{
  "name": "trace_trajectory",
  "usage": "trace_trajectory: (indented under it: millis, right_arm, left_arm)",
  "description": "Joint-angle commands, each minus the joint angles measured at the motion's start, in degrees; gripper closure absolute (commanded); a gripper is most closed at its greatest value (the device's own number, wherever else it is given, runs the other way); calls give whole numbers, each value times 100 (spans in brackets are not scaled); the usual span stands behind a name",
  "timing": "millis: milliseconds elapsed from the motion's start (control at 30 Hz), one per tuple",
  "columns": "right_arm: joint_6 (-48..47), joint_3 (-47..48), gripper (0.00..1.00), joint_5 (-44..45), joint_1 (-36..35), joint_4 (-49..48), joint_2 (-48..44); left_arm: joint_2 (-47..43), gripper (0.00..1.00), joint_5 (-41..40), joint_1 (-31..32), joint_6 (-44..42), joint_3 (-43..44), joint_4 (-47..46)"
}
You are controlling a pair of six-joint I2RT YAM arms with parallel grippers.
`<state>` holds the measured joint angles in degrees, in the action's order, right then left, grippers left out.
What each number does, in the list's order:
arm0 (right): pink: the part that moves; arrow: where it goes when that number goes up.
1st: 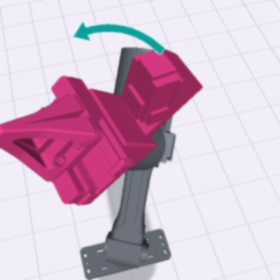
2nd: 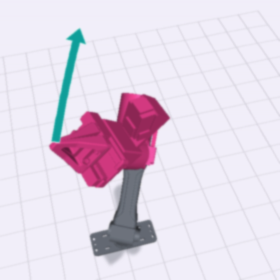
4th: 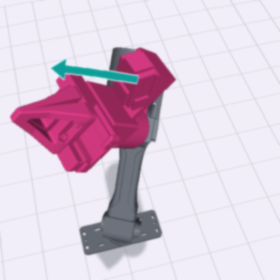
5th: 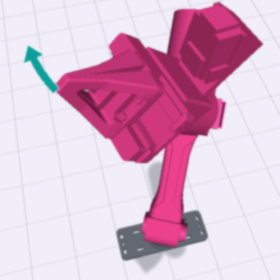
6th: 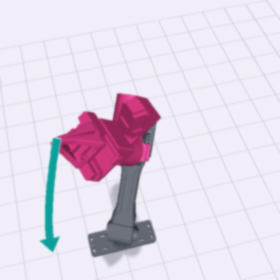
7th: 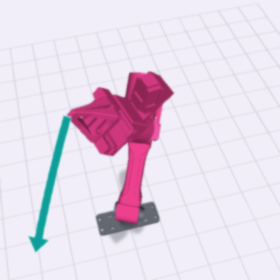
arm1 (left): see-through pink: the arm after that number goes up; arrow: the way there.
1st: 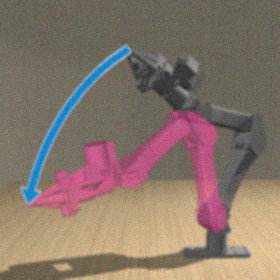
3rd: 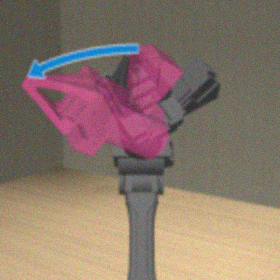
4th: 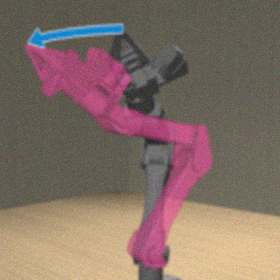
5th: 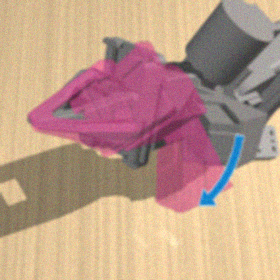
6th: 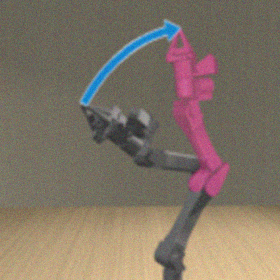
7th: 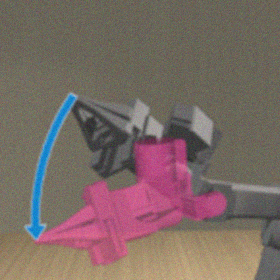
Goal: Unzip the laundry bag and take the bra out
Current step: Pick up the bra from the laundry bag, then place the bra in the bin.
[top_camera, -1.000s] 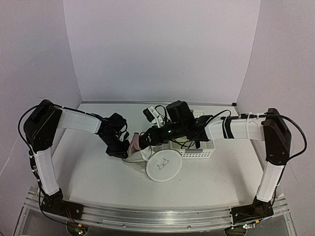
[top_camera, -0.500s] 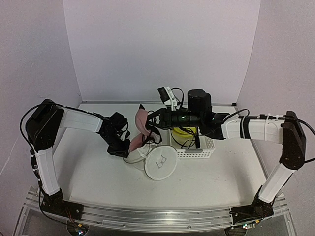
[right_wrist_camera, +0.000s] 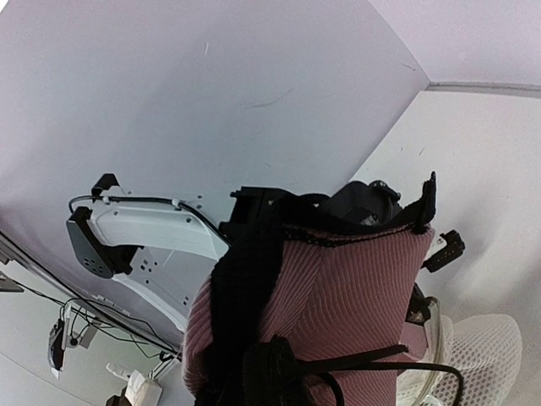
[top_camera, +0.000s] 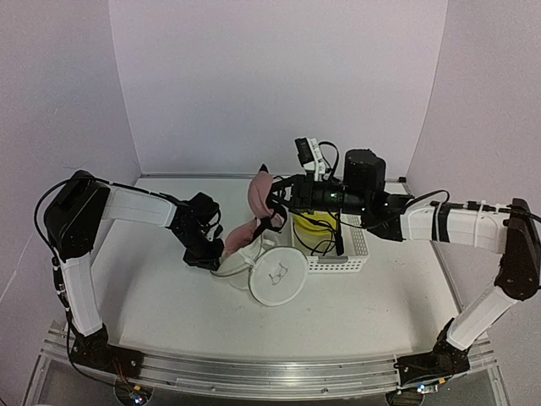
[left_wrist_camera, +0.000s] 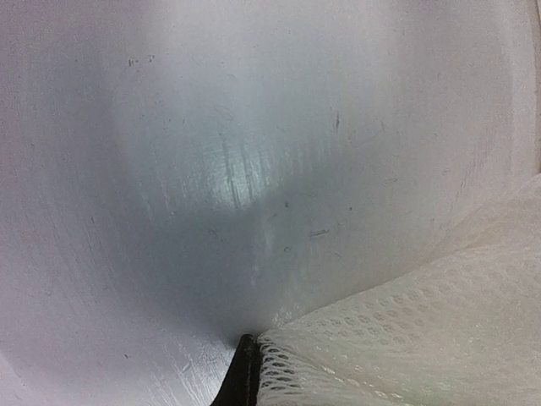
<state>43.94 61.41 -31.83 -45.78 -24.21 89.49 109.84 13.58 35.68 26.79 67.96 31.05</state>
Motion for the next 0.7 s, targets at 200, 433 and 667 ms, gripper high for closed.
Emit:
trace_trajectory:
  millis: [200, 433, 667]
  right_arm:
    - [-301, 404, 100, 663, 139, -567, -1072]
    - [-648, 496, 100, 988, 148, -215, -1284]
    - [-1370, 536, 100, 1666, 148, 830, -1549]
  left_arm:
    - [86, 100, -373, -53, -119, 200, 347]
    - [26, 100, -415, -52, -121, 174, 376]
    - [-148, 100, -579, -53, -139, 220, 481]
